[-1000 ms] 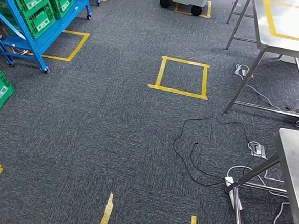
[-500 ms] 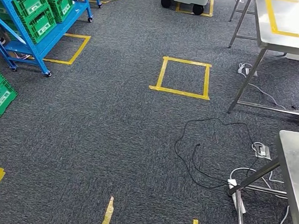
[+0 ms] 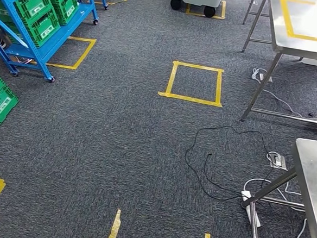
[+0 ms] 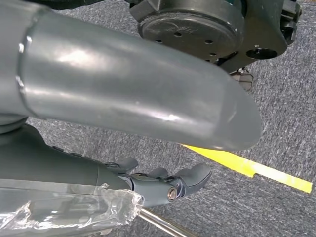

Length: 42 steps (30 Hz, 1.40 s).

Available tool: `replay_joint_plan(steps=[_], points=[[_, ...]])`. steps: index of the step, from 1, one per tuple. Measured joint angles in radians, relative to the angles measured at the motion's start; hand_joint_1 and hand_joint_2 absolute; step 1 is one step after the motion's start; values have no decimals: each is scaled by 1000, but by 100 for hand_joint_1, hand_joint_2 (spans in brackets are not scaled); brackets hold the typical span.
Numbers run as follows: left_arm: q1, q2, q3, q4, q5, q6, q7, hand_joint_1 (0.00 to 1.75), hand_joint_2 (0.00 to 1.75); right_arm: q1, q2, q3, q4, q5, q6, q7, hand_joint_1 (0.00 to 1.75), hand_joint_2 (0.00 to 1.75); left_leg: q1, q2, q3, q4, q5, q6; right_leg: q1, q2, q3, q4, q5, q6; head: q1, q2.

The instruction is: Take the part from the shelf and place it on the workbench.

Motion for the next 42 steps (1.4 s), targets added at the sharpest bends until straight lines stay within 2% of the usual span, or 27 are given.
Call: replay_joint_plan(steps=[13,20,23,26,28,30,31,32,33,34,35,36,37,38,42], points=[[14,0,-18,0,33,14,21,0,0,-1,0,0,0,21,3,-6,0,0,-2,0,0,0,-1,0,-2,0,0,0,0,0,0,0],[23,2,-28,-4,39,14,26,0,0,-2,0,-1,5,35,10,-9,0,0,-6,0,0,3,-2,3,-6,0,0,-3,3,6,0,0],[26,2,-31,-5,39,14,29,0,0,-3,0,-1,7,37,10,-10,0,0,-10,0,0,4,-3,9,-11,0,1,-4,5,11,-1,0],[28,2,-34,-9,39,15,31,0,0,-3,0,-1,8,38,10,-10,0,0,-9,1,3,-9,7,22,-12,-1,0,-5,5,20,0,0],[29,2,-37,-12,39,16,31,0,0,-3,0,-1,8,38,10,-11,0,0,-2,2,8,-24,17,30,-11,0,-26,46,-26,26,4,0],[30,2,-40,-13,39,17,31,0,0,-4,0,-1,9,38,10,-11,0,0,1,4,9,-27,19,33,-14,0,-88,168,-86,31,8,0],[31,1,-41,-13,39,17,32,0,0,-4,0,-1,9,39,10,-11,0,0,2,4,9,-27,18,32,-15,0,-119,228,-106,35,9,0],[32,1,-42,-13,39,17,32,0,0,-4,0,-2,9,40,11,-11,0,0,2,4,12,-27,16,31,-17,0,-137,261,-108,38,9,0],[32,1,-43,-13,39,17,33,0,0,-4,0,-3,9,41,12,-12,0,0,4,4,15,-26,12,28,-19,-1,-138,257,-91,40,9,0],[32,1,-43,-13,39,17,34,0,0,-4,0,-4,10,44,12,-12,0,0,6,3,22,-26,8,23,-21,-1,-117,213,-57,42,9,0],[33,1,-44,-13,39,17,35,0,0,-4,0,-6,10,46,13,-12,0,0,8,2,29,-25,2,18,-23,-1,-84,144,-20,44,9,0],[33,2,-45,-13,39,17,36,0,0,-5,0,-7,10,47,13,-13,0,0,8,2,36,-24,-5,11,-23,-1,-51,81,4,45,10,0],[33,2,-45,-13,39,17,36,0,0,-6,0,-8,11,48,14,-13,0,0,8,1,40,-22,-10,4,-22,0,-23,33,14,40,12,0],[33,2,-46,-13,39,17,36,0,0,-7,0,-9,11,49,14,-14,0,0,7,1,41,-20,-14,-2,-21,1,-9,10,11,35,11,0],[32,3,-47,-14,39,17,36,0,0,-7,0,-14,13,50,14,-15,0,0,11,1,37,-4,-33,-21,-17,3,0,1,-3,4,3,0]])
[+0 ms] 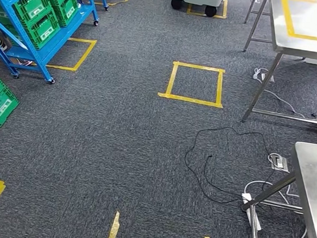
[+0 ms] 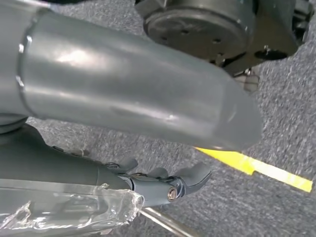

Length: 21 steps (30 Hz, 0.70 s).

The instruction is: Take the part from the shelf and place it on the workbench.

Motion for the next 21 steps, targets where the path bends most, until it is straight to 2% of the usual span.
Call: replay_joint_plan(steps=[1,2,4,5,6,7,9,10,11,14,21], points=[[0,0,-1,-1,0,0,0,0,0,-1,0,-1,0,0,0,0,0,0,1,0,-16,35,-21,-4,-1,-2,3,-2,-2,-6,-1,0],[0,1,-2,-1,0,0,0,0,0,-1,0,-2,0,0,0,-1,0,0,1,1,-45,93,-49,-6,0,-3,5,-4,-3,-11,-4,0],[1,1,-3,-1,0,0,1,0,0,-2,0,-3,1,0,-1,-1,0,0,1,1,-130,241,-105,-8,3,-7,8,-4,-8,-18,-6,0],[2,1,-3,-1,0,0,2,0,0,-2,0,-4,1,1,-1,-1,0,0,1,1,-163,289,-111,-7,5,-7,10,-4,-10,-20,-6,0],[3,1,-3,-1,1,1,3,0,0,-3,0,-4,1,1,-1,-1,0,0,1,1,-179,300,-95,-5,6,-7,13,-4,-12,-22,-6,0],[4,1,-3,-1,2,2,3,0,0,-3,0,-4,1,1,-1,-2,0,0,0,1,-176,270,-58,-2,8,-6,17,-4,-15,-22,-6,0],[4,2,-3,-1,3,4,4,0,0,-3,0,-5,1,2,-1,-2,0,0,-3,1,-132,147,29,10,10,-5,25,-4,-23,-20,-5,0],[4,2,-4,-1,3,5,4,0,0,-4,0,-5,2,3,-1,-3,0,0,-5,1,-111,89,54,15,12,-4,27,-3,-27,-17,-6,0],[3,1,-4,-1,4,6,4,0,0,-5,0,-6,2,3,-1,-4,0,0,-6,1,-98,52,64,13,14,-4,25,-1,-32,-16,-5,0],[6,0,-6,-2,4,8,4,0,0,-7,0,-6,3,3,0,-4,0,0,-8,0,-93,29,63,2,17,-5,24,1,-37,-21,-3,0],[8,0,-7,-2,4,9,4,0,0,-9,0,-9,4,3,0,-5,0,0,-10,1,-91,30,57,13,15,-4,33,-13,-32,-11,-2,0]])
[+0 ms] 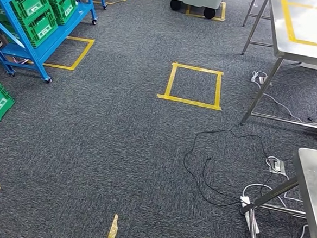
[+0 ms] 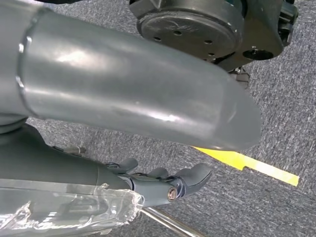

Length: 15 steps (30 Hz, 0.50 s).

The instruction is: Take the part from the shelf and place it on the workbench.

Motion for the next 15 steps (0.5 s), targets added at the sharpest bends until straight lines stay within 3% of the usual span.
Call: replay_joint_plan(steps=[6,15], points=[[0,0,-1,0,1,0,0,0,0,-1,0,-1,0,0,0,0,0,0,0,0,1,1,-3,5,0,0,2,-2,-2,9,0,0],[0,0,-3,0,1,0,0,0,0,-1,0,-1,1,0,0,0,0,0,1,0,3,1,-3,5,0,0,3,-2,-3,10,0,0]])
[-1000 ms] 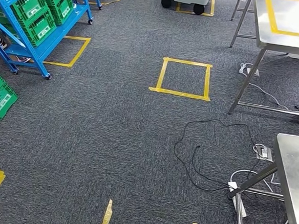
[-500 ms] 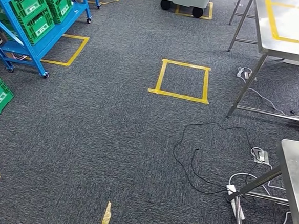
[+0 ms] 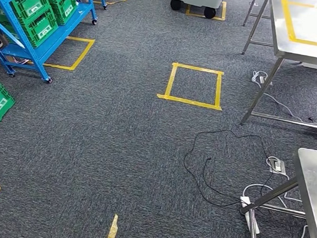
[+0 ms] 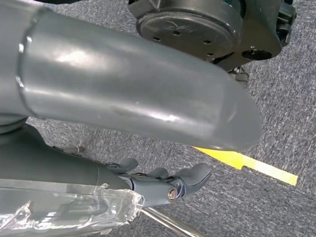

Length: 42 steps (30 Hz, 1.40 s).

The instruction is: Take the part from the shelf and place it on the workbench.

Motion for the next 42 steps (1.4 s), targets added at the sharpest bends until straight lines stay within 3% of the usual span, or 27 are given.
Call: replay_joint_plan(steps=[18,20,23,25,28,29,30,31,33,35,36,38,40,42], points=[[1,0,-7,0,19,8,18,0,0,0,0,0,0,43,-17,-3,0,0,0,0,0,0,0,0,0,0,1,0,0,0,0,0],[2,1,-10,0,20,10,21,0,0,0,0,0,0,48,-22,-3,0,0,-2,0,0,3,-2,6,-3,-1,2,-4,2,5,0,0],[7,0,-15,-3,24,15,35,0,0,-2,0,0,0,70,-45,-2,0,0,-2,-3,8,-16,7,26,-5,-5,14,-14,6,20,-1,0],[12,-1,-22,-6,29,20,46,0,0,-4,0,-1,1,84,-60,-2,0,0,4,-9,23,-45,23,35,-4,-3,2,25,-24,24,3,0],[22,-2,-37,-8,37,23,65,0,0,-9,0,-1,3,97,-70,0,0,0,7,-19,29,-56,27,36,-9,0,-88,201,-110,30,8,0],[25,-2,-41,-8,42,23,72,0,0,-10,0,-1,4,99,-72,1,0,0,7,-25,30,-55,26,33,-11,0,-109,240,-117,32,9,0],[28,-3,-46,-8,48,24,80,0,0,-10,0,-1,5,102,-73,2,0,0,8,-33,32,-54,24,30,-14,0,-114,242,-104,35,9,0],[31,-3,-52,-9,54,24,87,0,0,-10,0,-1,5,105,-74,3,0,0,10,-43,36,-53,21,25,-17,3,-99,204,-72,38,9,0],[38,-3,-64,-12,63,24,99,0,0,-10,0,-1,6,109,-76,5,0,0,13,-64,41,-45,12,11,-26,35,-36,74,-5,46,10,0],[43,-2,-76,-19,70,25,109,0,0,-9,0,-1,7,114,-80,6,0,0,12,-83,39,-34,4,-4,-29,63,1,3,13,40,12,0],[46,-2,-82,-23,74,26,115,0,0,-9,0,0,8,118,-83,6,0,0,12,-92,37,-32,3,-9,-26,63,4,1,7,33,13,0],[55,-2,-91,-28,81,28,124,0,0,-10,0,-1,9,126,-88,5,0,0,16,-103,34,-28,1,-15,-24,40,9,1,8,15,11,0],[63,-2,-97,-32,88,29,130,0,0,-11,0,-3,9,128,-90,3,0,0,16,-72,13,14,-26,-21,-23,16,13,0,10,2,7,0],[65,-2,-105,-38,93,30,135,0,0,-9,0,-4,9,129,-89,1,0,0,14,-23,-50,139,-90,-23,-19,-12,12,0,7,-7,2,0]])
